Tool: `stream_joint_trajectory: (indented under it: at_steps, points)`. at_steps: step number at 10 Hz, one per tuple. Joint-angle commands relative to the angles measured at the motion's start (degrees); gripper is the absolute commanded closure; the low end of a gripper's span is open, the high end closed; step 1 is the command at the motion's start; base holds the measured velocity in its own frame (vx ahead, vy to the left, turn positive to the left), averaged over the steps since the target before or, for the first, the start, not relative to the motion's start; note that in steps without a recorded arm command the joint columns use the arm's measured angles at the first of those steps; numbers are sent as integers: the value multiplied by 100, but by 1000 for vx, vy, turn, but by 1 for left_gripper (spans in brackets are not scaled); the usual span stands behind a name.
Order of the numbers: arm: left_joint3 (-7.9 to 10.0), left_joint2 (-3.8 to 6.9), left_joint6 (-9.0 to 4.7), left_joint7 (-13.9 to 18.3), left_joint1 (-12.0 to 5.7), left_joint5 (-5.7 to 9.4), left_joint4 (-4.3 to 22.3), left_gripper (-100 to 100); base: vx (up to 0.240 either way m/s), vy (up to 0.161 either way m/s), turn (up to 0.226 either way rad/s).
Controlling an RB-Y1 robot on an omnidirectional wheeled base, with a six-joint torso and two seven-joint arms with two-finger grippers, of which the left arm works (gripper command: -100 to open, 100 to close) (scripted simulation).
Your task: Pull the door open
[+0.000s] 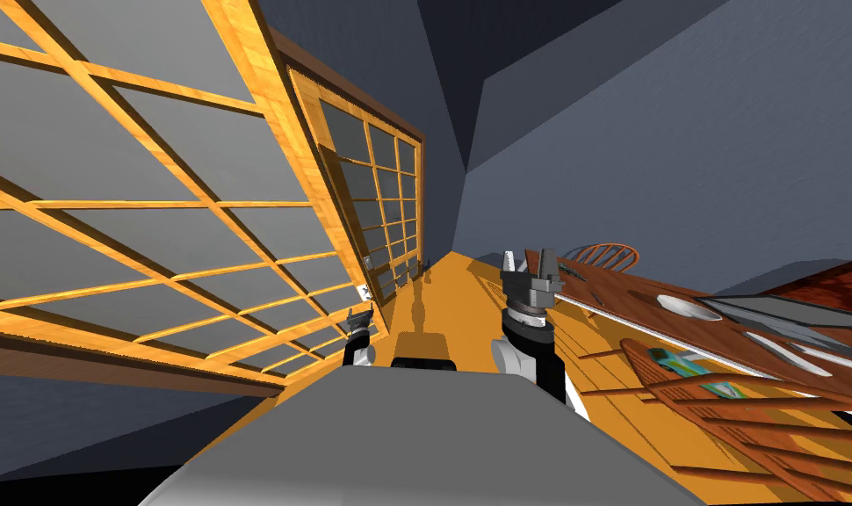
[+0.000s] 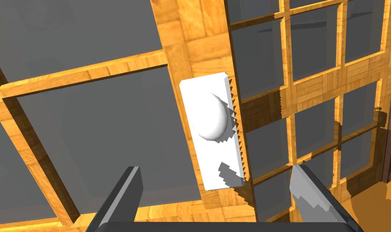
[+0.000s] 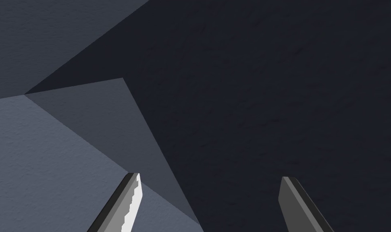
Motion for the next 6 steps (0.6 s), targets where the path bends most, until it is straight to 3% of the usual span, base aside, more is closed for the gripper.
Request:
stream_joint_trajectory:
  at_steps: [1, 5, 6]
  points:
    - [-39, -12, 0, 285, -7, 85, -20, -100, -67, 7, -58]
    - [-113, -32, -10, 786, -32, 244, -32, -100, -70, 10, -41]
    - [-102, -28, -8, 704, -32, 221, -27, -100, -25, 6, -6]
